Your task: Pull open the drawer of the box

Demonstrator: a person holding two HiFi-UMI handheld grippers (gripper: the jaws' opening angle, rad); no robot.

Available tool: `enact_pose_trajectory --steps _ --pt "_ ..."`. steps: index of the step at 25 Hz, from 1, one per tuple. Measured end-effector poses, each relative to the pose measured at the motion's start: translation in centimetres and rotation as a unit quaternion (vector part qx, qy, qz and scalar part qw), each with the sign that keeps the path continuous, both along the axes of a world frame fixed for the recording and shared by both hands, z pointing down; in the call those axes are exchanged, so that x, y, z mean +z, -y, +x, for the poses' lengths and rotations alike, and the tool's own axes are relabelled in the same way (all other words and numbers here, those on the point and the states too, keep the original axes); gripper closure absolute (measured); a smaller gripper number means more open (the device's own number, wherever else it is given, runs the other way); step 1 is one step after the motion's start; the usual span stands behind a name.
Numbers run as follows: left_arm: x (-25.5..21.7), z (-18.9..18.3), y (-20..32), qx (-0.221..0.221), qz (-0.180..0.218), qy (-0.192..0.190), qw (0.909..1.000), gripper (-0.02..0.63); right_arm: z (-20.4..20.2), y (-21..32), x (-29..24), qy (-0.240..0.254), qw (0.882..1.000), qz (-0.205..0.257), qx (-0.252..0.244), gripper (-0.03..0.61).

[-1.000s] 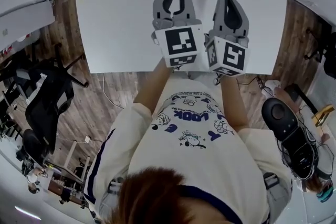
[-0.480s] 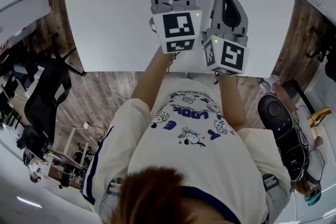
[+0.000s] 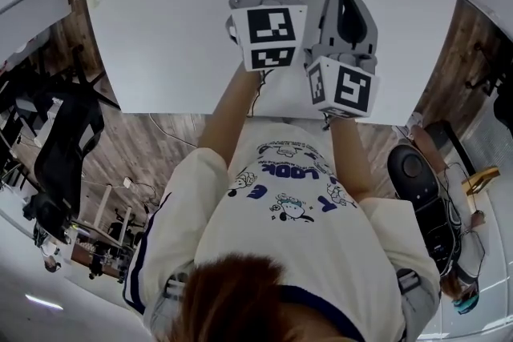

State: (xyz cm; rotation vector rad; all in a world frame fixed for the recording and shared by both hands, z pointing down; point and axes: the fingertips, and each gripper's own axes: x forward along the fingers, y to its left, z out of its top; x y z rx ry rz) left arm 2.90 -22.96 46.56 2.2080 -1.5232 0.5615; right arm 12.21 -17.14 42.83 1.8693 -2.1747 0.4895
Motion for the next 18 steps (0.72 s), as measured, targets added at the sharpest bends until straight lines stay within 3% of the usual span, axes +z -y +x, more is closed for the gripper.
enact_pose_trajectory --steps 18 --pt "3.4 0.5 1.8 -0.008 -0.036 -0.014 0.9992 0.474 0.5 0.1 2.1 0.009 1.0 -0.028 0.01 0.535"
